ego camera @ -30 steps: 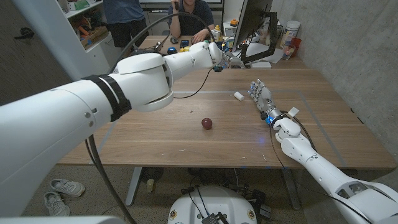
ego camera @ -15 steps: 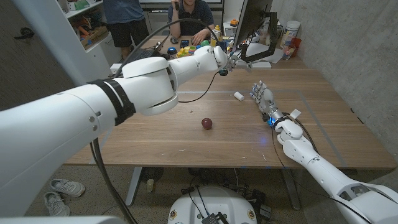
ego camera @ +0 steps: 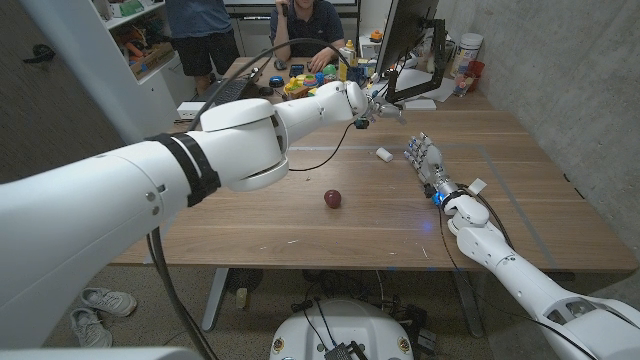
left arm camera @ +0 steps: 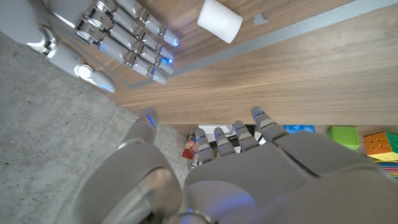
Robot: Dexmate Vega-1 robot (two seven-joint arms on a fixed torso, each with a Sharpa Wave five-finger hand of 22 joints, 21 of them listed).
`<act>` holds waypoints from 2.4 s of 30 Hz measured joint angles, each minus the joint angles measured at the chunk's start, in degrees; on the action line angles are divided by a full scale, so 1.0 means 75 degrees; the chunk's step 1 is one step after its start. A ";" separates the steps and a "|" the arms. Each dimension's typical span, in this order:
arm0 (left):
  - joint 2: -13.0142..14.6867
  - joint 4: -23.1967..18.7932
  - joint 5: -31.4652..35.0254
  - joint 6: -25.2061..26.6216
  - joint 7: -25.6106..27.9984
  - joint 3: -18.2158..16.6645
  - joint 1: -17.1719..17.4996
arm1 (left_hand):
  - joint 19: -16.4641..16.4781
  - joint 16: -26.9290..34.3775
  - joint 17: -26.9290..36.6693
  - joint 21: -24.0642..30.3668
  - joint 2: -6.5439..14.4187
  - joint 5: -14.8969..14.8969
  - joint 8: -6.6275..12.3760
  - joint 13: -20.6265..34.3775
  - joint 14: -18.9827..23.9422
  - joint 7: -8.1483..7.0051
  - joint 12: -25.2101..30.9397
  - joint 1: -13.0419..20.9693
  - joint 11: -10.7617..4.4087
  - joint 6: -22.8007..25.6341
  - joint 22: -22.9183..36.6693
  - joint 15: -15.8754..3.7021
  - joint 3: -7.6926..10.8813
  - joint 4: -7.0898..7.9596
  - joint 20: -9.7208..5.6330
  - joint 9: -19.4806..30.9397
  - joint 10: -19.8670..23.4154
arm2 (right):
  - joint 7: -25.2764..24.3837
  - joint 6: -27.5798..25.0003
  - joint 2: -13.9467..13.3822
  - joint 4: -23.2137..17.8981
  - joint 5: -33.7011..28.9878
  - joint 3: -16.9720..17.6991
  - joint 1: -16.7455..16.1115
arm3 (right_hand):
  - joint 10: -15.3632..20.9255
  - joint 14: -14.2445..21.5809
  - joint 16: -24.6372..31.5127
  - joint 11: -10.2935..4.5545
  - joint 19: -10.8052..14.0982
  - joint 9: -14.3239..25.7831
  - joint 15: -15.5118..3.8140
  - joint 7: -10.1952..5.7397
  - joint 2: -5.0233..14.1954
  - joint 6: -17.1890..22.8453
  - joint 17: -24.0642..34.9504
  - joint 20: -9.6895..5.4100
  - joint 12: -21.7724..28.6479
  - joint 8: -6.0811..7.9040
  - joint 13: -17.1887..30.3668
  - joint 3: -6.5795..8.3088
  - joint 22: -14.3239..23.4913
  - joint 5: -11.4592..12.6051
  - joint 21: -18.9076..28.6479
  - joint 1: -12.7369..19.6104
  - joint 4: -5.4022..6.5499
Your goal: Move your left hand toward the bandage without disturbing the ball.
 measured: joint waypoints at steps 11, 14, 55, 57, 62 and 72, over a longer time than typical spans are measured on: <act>0.0018 0.0000 -0.0001 -0.0059 -0.0025 0.0161 0.0101 | 0.0013 0.0000 0.0000 0.0000 0.0040 0.0000 0.0000 0.0000 -0.0001 -0.0002 0.0000 0.0040 0.0000 0.0055 0.0000 0.0000 0.0000 0.0000 0.0012 0.0000 0.0000 | 0.0005 0.0024 0.0027 0.0084 0.0018 0.0019 -0.0008 | 0.0000 0.0000 0.0000 0.0000 0.0000 0.0000 0.0000 0.0000 0.0000 0.0000 0.0000 0.0000 0.0000 0.0000 0.0000 0.0000 0.0000 0.0000 0.0000 0.0000 0.0000; 0.0020 0.0000 -0.0001 -0.0079 -0.0032 0.0170 0.0104 | 0.0039 0.0000 0.0000 0.0000 0.0000 0.0000 0.0000 -0.0001 0.0000 -0.0003 0.0000 0.0080 0.0000 0.0056 -0.0001 0.0000 0.0000 0.0000 0.0039 0.0000 0.0000 | 0.0005 0.0025 0.0032 0.0104 0.0019 0.0026 -0.0009 | 0.0000 0.0000 0.0000 0.0000 0.0000 0.0000 0.0000 0.0000 0.0000 0.0000 0.0000 0.0000 0.0000 0.0000 0.0000 0.0000 0.0000 0.0000 0.0000 0.0000 0.0000; 0.0002 -0.0001 -0.0001 -0.0144 -0.0103 0.1251 0.0201 | 0.0118 -0.0032 0.0000 0.0000 0.0071 0.0059 -0.0001 -0.0002 0.0074 0.0001 0.0000 0.0472 -0.0014 0.0137 -0.0002 0.0000 -0.0032 -0.0032 0.0035 0.0000 0.0067 | 0.0207 0.0184 0.0173 0.0605 0.0112 0.0084 0.0120 | 0.0041 0.0000 0.0000 0.0042 0.0000 0.0000 -0.0001 -0.0042 0.0000 0.0042 0.0000 0.0000 0.0000 0.0000 0.0000 0.0000 0.0000 0.0000 0.0000 0.0000 0.0000; 0.0002 -0.0001 0.0000 -0.0144 -0.0105 0.1254 0.0204 | 0.0118 -0.0032 0.0000 0.0000 0.0071 0.0059 -0.0001 -0.0002 0.0074 0.0040 0.0000 0.0472 -0.0014 0.0176 -0.0002 0.0000 -0.0032 -0.0032 0.0035 -0.0001 0.0067 | 0.0207 0.0185 0.0173 0.0605 0.0113 0.0087 0.0120 | 0.0041 -0.0001 0.0000 0.0042 0.0000 0.0000 -0.0001 -0.0042 0.0000 0.0042 0.0000 0.0000 0.0000 0.0000 0.0000 0.0000 0.0000 0.0000 0.0000 0.0000 0.0000; 0.0001 -0.0001 0.0000 -0.0145 -0.0105 0.1256 0.0206 | 0.0118 -0.0031 0.0000 0.0000 0.0101 0.0059 -0.0001 -0.0002 0.0074 0.0014 0.0000 0.0502 -0.0014 0.0204 -0.0002 0.0000 -0.0031 -0.0032 0.0035 -0.0001 0.0067 | 0.0207 0.0184 0.0172 0.0604 0.0120 0.0097 0.0114 | 0.0041 0.0000 0.0000 0.0042 0.0000 0.0000 -0.0001 -0.0042 0.0000 0.0042 0.0000 0.0000 0.0000 0.0000 0.0000 0.0000 0.0000 0.0000 0.0000 0.0000 0.0000; -0.0013 -0.0001 0.0000 -0.0146 -0.0105 0.1260 0.0214 | 0.0118 -0.0031 0.0000 0.0000 0.0071 0.0059 -0.0001 -0.0003 0.0075 0.0014 0.0000 0.0533 -0.0014 0.0204 -0.0002 0.0000 -0.0031 -0.0032 0.0035 -0.0001 0.0067 | 0.0199 0.0185 0.0155 0.0558 0.0132 0.0120 0.0066 | 0.0041 -0.0001 0.0000 0.0042 0.0000 0.0000 -0.0001 -0.0042 0.0000 0.0041 0.0000 0.0000 0.0000 0.0000 0.0000 0.0000 0.0000 0.0000 0.0000 0.0000 0.0000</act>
